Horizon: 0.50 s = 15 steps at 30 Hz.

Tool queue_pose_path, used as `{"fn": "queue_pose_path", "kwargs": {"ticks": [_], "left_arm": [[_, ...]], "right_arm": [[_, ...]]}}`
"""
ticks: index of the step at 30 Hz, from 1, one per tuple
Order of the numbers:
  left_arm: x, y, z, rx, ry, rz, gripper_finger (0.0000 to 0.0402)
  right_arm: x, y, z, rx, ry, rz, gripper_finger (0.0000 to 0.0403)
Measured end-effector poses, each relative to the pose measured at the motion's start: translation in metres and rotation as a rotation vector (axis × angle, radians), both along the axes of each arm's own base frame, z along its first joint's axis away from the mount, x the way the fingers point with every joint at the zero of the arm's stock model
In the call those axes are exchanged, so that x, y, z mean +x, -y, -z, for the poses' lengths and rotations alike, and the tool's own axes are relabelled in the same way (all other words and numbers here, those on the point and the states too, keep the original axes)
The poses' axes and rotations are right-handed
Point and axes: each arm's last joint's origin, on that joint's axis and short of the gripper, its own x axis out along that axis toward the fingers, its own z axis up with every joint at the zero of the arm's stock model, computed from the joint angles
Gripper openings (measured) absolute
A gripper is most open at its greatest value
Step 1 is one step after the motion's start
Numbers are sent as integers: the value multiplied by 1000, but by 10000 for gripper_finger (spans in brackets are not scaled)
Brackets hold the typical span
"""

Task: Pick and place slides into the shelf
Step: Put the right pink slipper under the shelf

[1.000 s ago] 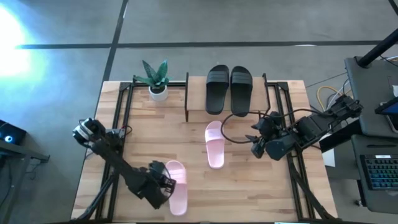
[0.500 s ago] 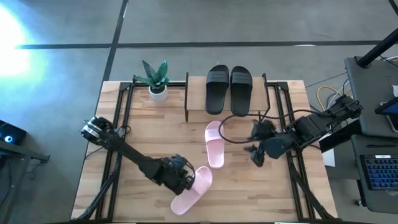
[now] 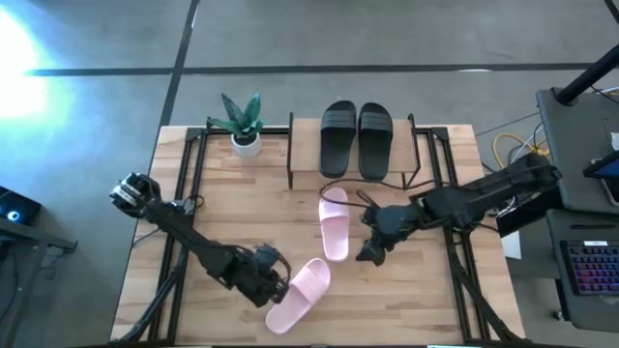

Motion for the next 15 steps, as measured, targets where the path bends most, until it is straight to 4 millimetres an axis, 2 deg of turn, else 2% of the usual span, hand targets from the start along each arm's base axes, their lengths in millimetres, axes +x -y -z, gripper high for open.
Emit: {"fn": "queue_pose_path", "kwargs": {"ticks": [4, 9, 15], "left_arm": [[1, 20, 3, -77, 66, 18, 2], [9, 43, 9, -180, 180, 33, 2], [25, 50, 35, -181, 195, 24, 2]], "right_arm": [[12, -6, 36, 115, -33, -28, 214], [37, -14, 57, 166, 31, -28, 215], [66, -23, 78, 146, -14, -73, 215]]}}
